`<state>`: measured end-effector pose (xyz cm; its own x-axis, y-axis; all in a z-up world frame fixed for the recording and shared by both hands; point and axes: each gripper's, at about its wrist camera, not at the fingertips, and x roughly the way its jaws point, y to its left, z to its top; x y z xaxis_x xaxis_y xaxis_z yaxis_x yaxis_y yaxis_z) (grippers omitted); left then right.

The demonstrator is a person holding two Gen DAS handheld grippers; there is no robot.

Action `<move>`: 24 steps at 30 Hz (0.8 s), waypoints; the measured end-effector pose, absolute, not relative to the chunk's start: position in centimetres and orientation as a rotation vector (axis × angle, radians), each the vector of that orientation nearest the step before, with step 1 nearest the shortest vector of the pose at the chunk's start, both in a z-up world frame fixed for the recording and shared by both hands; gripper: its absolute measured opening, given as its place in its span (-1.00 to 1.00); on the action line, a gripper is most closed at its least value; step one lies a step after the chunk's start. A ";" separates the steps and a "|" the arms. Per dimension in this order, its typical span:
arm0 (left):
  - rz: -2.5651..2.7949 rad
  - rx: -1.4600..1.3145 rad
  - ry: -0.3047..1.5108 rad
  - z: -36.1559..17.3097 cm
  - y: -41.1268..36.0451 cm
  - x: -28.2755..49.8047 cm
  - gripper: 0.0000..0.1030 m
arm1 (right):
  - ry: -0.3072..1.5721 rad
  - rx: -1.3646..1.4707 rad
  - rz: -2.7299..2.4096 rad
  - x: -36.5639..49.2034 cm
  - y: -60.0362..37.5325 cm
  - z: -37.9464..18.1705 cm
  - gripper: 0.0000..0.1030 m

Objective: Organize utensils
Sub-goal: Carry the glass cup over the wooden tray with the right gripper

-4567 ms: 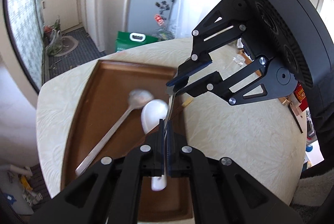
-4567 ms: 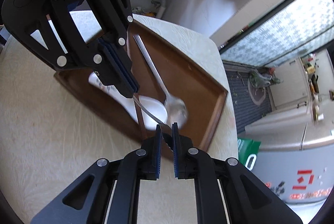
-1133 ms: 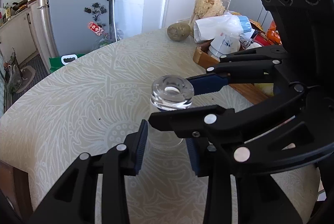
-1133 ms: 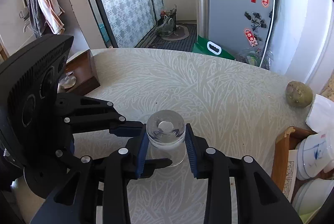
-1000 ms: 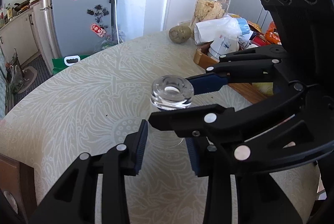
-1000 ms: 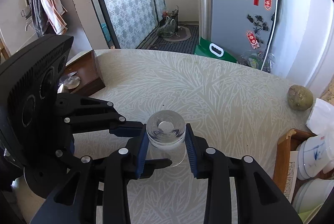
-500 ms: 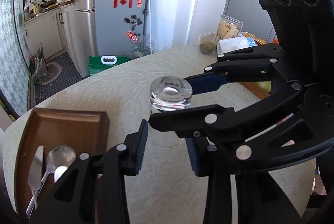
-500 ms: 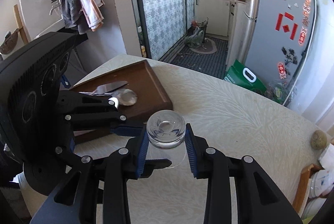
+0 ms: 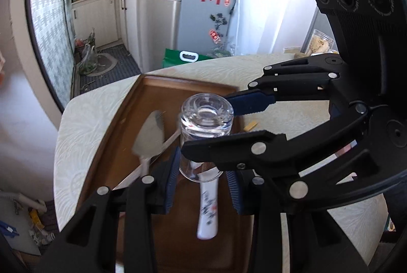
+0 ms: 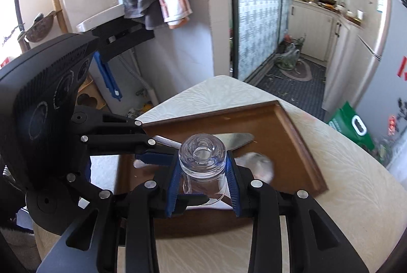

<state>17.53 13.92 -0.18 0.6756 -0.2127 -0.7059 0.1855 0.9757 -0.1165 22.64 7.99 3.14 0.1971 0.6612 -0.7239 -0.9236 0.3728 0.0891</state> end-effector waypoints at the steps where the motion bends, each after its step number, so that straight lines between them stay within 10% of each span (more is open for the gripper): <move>1: -0.218 -0.043 0.805 -0.5 14.5 17.2 -0.26 | 0.770 -0.414 1.161 22.4 8.6 2.9 -0.34; 24: -0.184 -0.044 0.839 -2.8 16.2 12.9 -0.26 | 0.767 -0.431 1.203 17.5 10.6 0.3 -0.34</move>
<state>12.94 16.18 -2.83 0.6532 -0.1790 -0.7357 0.1445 0.9833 -0.1109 17.55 10.55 0.25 0.1567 0.6678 -0.7276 -0.9415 0.3237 0.0943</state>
